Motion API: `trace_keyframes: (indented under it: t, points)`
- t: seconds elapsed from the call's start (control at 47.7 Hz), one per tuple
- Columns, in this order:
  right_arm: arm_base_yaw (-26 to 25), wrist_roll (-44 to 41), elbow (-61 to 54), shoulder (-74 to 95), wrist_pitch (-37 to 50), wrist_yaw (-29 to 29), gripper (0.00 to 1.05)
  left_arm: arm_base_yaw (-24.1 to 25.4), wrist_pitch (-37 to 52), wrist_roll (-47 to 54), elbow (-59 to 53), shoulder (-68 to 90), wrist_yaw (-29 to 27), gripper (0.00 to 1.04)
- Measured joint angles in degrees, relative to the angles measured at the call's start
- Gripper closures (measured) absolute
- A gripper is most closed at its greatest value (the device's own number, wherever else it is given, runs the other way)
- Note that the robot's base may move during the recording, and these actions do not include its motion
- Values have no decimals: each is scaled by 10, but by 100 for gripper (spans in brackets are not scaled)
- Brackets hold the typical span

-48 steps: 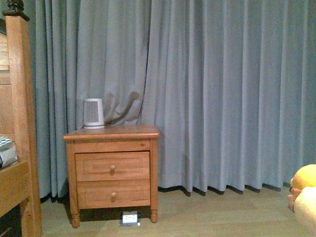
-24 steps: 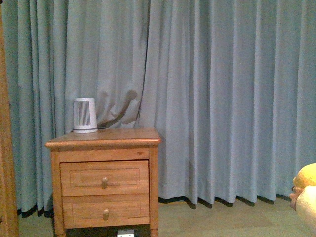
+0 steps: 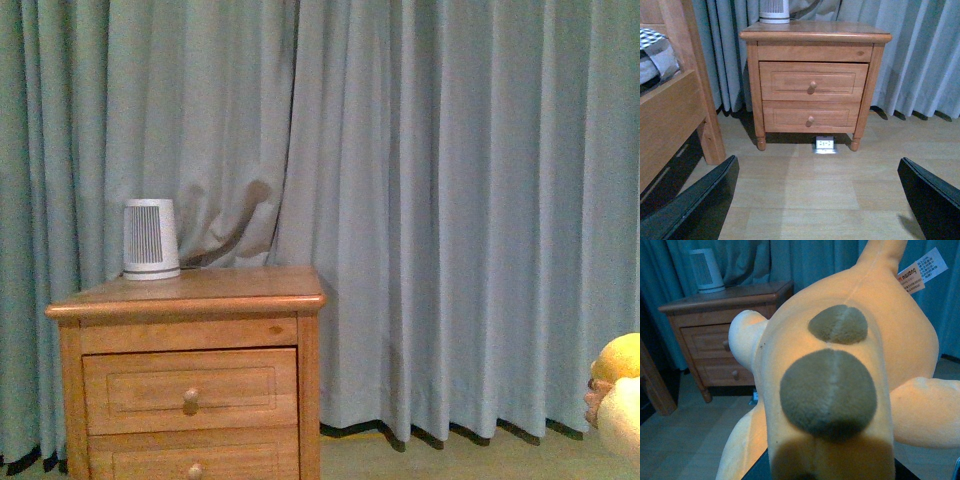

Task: Put away toys

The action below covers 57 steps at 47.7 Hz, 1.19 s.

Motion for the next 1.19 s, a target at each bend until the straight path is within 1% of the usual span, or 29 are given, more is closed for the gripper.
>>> trace_keyframes:
  t: [1.195]
  points:
    - [0, 0, 0, 0, 0, 0, 85, 0, 0, 0, 0, 0, 1, 6]
